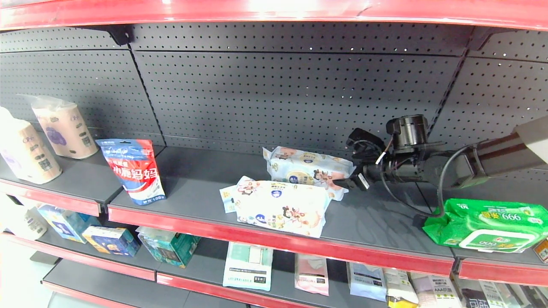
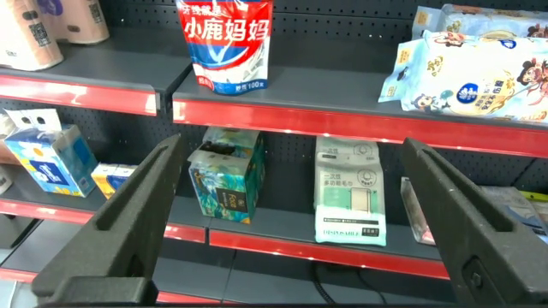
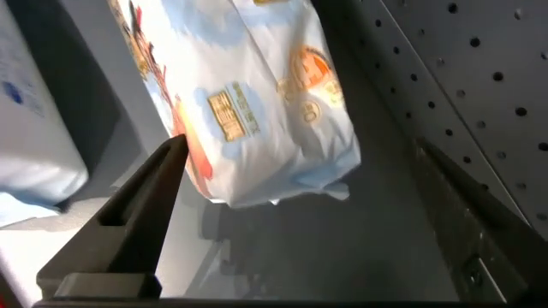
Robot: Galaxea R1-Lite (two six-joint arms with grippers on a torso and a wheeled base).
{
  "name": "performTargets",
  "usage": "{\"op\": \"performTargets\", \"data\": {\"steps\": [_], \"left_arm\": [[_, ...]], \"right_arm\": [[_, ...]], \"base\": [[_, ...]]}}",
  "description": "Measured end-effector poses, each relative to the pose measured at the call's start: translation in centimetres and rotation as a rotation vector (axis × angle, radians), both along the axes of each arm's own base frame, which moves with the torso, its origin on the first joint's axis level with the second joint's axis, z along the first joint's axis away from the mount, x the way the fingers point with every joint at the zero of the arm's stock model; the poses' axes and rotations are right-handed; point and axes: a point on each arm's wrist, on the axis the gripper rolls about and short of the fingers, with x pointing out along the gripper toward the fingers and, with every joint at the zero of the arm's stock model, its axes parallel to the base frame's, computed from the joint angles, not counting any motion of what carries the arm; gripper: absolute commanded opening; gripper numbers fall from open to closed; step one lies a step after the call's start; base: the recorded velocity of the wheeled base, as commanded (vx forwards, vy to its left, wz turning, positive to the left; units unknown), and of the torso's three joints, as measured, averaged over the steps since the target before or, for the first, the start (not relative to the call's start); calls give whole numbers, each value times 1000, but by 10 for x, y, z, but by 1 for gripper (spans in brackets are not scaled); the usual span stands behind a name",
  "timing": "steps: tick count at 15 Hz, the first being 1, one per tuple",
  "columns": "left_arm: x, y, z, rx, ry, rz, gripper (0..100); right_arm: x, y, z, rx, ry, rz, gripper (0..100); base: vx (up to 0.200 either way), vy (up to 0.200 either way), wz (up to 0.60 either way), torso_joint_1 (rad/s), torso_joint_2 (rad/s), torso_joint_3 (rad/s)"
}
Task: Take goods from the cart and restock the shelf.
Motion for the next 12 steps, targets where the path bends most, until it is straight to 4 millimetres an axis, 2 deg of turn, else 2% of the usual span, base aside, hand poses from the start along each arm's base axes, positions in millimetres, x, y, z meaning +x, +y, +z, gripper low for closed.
{"op": "performTargets", "data": {"steps": [12], "left_arm": [[0, 0, 0, 0, 0, 0, 100]], "right_arm": [[-2, 8, -1, -1, -7, 23, 100]], "base": [[0, 0, 0, 0, 0, 0]]}}
